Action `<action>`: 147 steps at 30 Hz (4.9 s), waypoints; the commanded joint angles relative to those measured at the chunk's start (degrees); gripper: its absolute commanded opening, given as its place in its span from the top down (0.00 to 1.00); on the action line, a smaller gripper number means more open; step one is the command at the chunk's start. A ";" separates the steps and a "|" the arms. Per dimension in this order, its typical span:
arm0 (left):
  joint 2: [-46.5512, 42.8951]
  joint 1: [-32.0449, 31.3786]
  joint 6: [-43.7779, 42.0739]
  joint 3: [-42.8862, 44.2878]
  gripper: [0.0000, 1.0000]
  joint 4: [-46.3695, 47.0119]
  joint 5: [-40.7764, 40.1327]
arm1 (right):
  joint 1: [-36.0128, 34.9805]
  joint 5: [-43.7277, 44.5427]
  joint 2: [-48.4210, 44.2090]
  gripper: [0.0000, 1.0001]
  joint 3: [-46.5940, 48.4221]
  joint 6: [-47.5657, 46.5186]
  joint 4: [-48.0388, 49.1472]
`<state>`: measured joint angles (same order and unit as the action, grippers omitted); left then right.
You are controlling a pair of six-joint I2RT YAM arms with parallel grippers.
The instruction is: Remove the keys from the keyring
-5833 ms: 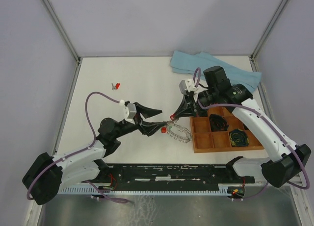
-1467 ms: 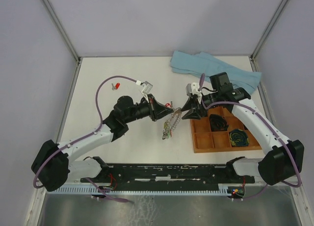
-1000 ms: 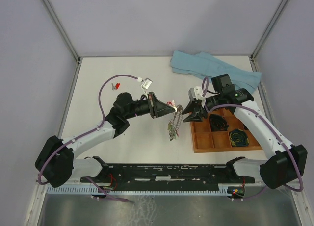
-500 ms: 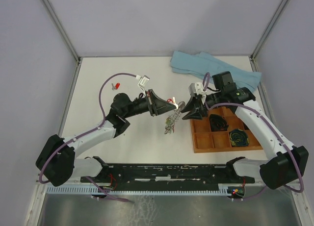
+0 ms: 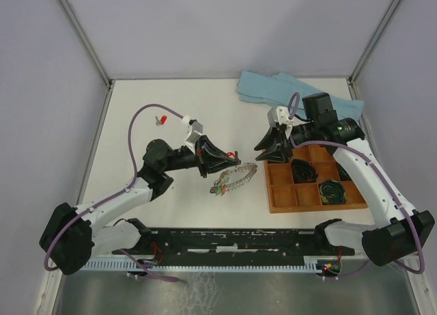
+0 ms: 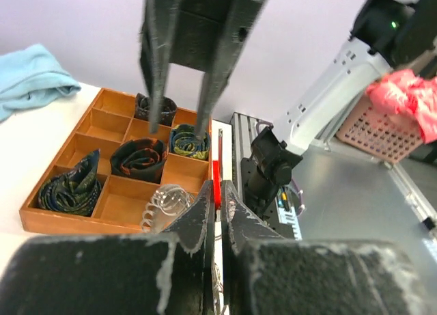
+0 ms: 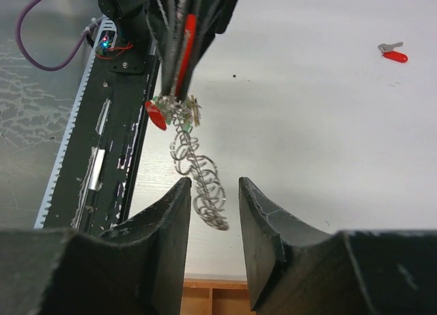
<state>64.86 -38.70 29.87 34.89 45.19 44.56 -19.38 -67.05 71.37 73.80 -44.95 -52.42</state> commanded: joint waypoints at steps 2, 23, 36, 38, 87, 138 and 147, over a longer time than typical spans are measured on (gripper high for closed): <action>-3.20 -0.06 -11.85 -0.78 0.97 4.12 6.87 | -0.01 -2.40 -1.07 0.59 -4.43 6.84 11.07; 4.78 -0.03 4.74 2.01 0.97 14.67 10.96 | -7.69 -4.73 -0.37 0.60 -5.27 -4.36 5.49; 4.49 -0.07 5.86 1.84 0.97 16.78 10.11 | -11.54 -5.71 1.00 0.66 -6.56 -1.11 8.72; 4.31 -0.06 5.82 1.83 0.97 16.73 9.96 | -11.56 -5.22 0.94 0.66 -6.46 -1.19 8.57; -3.16 -14.30 -1.86 12.11 0.97 -26.83 -53.61 | -11.49 6.40 -2.21 0.65 -5.00 8.90 9.46; -3.86 -16.61 16.87 9.86 0.97 -23.36 -56.21 | -12.18 21.19 -2.33 0.97 -11.52 25.39 30.45; -7.16 -16.52 17.33 4.60 0.97 -22.37 -62.53 | -12.27 20.59 -1.87 0.99 -9.14 19.49 23.37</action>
<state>60.58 -55.16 44.64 40.93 16.91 -12.71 -31.46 -45.98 69.76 60.80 -22.11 -25.80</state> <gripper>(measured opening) 0.061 0.015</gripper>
